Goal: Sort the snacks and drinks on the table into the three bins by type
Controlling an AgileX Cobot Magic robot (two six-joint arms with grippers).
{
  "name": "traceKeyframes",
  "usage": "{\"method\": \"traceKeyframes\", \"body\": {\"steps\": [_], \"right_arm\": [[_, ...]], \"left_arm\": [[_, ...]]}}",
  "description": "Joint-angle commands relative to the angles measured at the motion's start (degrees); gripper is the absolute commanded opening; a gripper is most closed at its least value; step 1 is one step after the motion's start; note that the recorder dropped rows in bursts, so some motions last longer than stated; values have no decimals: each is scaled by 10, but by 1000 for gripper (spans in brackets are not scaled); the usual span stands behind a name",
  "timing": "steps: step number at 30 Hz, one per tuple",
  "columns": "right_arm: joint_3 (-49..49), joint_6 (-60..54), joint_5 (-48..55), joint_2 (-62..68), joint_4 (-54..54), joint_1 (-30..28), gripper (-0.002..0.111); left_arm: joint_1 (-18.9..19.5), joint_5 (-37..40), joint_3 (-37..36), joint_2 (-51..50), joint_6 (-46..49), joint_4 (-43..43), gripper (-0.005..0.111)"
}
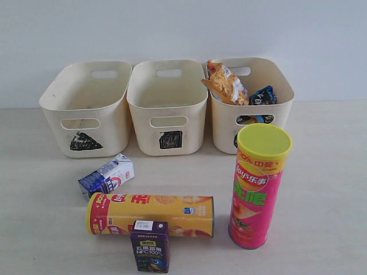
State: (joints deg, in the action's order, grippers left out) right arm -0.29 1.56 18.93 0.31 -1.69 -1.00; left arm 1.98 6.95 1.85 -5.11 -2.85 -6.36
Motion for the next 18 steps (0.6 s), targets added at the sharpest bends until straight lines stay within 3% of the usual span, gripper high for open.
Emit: {"method": "traceKeyframes", "body": {"steps": [1, 8, 18], "right_arm": [[3, -2, -5, -3, -4, 1, 0], [3, -2, -5, -3, -4, 1, 0], [3, -2, -5, -3, -4, 1, 0]], "left_arm": [[18, 27, -3, 37, -5, 14, 4], [20, 7, -18, 51, -5, 24, 4], [20, 64, -18, 51, 7, 34, 4]]}}
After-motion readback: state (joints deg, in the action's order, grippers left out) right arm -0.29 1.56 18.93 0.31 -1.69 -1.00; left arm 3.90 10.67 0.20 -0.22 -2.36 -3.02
